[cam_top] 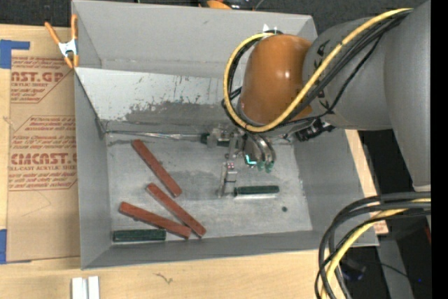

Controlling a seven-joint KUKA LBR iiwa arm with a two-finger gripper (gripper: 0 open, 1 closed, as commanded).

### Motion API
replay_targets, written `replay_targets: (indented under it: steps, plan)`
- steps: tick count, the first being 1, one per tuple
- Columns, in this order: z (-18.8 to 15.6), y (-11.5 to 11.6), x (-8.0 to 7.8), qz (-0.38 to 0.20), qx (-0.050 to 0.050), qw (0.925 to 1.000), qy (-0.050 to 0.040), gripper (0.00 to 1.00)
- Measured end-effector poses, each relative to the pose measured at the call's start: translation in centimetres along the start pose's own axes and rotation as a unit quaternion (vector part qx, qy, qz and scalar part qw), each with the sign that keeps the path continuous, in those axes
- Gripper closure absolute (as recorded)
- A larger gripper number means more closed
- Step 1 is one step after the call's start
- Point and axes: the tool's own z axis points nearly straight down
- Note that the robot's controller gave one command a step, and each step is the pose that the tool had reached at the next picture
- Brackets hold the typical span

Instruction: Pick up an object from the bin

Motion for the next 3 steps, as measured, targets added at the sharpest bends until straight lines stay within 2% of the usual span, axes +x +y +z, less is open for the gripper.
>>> replay_targets:
  steps: [1, 2, 3]
  plan:
    - [7.3, -10.2, 3.2, -0.02, 0.001, 0.9998, 0.0002, 0.0]
    - [3.7, -9.9, 2.0, -0.013, 0.0, 0.9999, -0.0054, 0.0]
    - [4.0, -10.3, 3.9, 0.01, 0.0, 0.9999, -0.0025, 0.0]
